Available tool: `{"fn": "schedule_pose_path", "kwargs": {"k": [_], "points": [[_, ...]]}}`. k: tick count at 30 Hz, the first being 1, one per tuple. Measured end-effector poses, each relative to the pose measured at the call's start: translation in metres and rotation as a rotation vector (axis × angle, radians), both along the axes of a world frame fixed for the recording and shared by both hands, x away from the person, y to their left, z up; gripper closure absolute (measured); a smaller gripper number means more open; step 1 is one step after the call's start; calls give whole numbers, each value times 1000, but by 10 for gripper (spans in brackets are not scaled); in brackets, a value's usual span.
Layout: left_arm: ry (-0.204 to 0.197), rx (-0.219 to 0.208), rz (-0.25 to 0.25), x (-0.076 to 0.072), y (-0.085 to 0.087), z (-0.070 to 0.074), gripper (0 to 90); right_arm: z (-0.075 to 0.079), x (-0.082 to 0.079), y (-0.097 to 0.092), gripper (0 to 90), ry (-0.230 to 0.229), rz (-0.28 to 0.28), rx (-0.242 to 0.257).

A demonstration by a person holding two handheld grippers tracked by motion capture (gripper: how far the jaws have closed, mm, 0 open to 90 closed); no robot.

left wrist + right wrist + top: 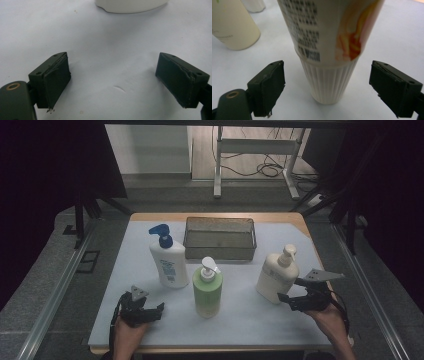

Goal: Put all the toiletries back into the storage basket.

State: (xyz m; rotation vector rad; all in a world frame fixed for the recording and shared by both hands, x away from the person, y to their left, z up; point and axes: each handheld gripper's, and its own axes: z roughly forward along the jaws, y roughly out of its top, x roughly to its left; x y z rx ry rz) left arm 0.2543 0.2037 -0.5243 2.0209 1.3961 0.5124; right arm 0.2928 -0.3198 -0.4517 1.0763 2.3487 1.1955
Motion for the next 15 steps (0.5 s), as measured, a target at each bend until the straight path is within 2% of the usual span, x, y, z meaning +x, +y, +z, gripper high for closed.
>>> {"fn": "schedule_pose_path", "kwargs": {"k": [6, 13, 15], "points": [[0, 0, 0, 0, 0, 0, 118, 3, 3, 3, 58, -8, 7, -3], [0, 0, 0, 0, 0, 0, 118, 7, 6, 8, 44, -39, 23, -4], [0, 0, 0, 0, 0, 0, 118, 9, 8, 9, 46, -50, 26, 9]]}}
